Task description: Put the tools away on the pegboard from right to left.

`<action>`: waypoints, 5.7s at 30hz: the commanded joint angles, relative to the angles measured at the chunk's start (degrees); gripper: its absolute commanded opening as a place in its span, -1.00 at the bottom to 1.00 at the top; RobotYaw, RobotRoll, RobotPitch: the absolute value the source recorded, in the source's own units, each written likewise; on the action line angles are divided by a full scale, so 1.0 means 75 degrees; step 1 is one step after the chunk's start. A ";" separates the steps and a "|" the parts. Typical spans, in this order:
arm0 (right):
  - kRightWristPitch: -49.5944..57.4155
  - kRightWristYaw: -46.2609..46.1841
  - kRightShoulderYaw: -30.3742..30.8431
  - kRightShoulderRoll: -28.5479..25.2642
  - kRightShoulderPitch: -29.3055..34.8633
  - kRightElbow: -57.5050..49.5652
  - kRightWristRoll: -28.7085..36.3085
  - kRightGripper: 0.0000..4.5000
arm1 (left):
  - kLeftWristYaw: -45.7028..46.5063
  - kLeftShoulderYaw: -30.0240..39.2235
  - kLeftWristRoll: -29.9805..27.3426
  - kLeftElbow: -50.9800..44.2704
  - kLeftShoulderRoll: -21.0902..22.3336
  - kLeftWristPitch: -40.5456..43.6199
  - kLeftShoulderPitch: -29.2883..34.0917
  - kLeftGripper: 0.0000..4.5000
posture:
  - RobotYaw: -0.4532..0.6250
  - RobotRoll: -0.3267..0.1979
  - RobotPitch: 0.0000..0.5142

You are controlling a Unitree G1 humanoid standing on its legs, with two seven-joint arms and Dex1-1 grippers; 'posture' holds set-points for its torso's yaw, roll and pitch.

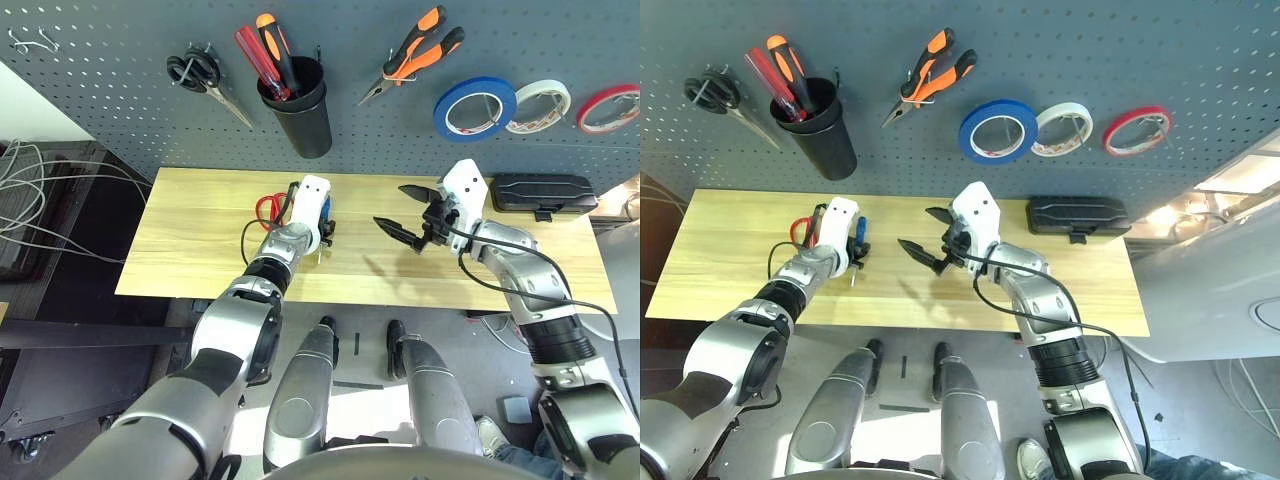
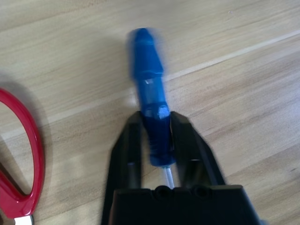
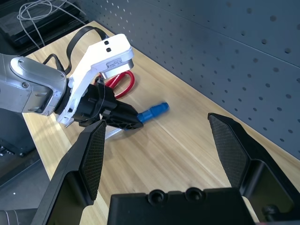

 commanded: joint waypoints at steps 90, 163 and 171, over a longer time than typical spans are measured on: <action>0.0927 0.0490 -0.0882 0.0524 -0.2881 0.0062 0.1544 1.00 | -0.0317 0.1597 -0.2790 -0.9105 0.0553 -0.0747 0.0461 -0.75 | 0.11 0.25 0.21; 0.2364 0.0774 -0.0285 -0.1328 -0.0588 0.0165 0.0741 1.00 | -0.1049 -0.1089 -0.0355 -0.5083 0.0976 -0.0079 0.2829 1.00 | 0.02 0.25 0.28; 0.2555 0.0718 -0.0115 -0.1011 -0.0853 0.0130 0.0775 1.00 | 0.0731 0.0519 -0.0636 -0.3726 0.0928 0.0269 0.2172 1.00 | 0.05 0.25 0.30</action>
